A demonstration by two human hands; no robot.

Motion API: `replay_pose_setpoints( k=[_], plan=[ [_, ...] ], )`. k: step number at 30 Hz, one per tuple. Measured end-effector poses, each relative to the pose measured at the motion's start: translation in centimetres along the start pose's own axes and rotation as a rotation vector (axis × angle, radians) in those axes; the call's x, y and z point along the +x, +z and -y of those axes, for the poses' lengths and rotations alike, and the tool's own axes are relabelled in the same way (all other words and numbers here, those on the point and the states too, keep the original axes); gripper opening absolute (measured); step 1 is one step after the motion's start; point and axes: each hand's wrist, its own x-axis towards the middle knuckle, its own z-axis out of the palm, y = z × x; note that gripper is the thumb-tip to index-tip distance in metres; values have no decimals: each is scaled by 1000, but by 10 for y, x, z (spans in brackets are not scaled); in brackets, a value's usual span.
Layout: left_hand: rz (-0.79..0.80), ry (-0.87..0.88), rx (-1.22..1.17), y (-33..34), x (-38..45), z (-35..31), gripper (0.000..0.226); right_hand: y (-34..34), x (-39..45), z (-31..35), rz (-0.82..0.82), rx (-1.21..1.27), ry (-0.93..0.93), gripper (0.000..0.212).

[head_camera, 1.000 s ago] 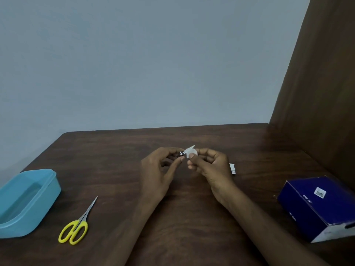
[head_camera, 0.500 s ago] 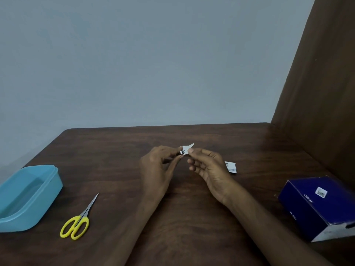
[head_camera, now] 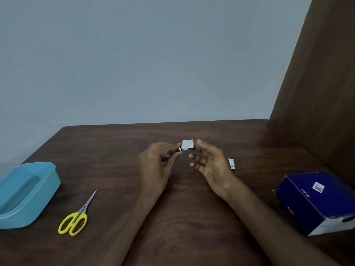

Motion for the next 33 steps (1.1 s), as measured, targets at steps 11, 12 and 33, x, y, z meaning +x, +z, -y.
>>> replay_pose_setpoints(
  k=[11, 12, 33],
  plan=[
    [2, -7, 12, 0, 1, 1, 19, 1, 1, -2, 4, -55, -23, 17],
    [1, -6, 12, 0, 1, 1, 19, 2, 1, -3, 12, -71, -28, 16],
    [-10, 1, -8, 1, 0, 4, 22, -1, 4, -4, -20, -98, -67, 16]
  ],
)
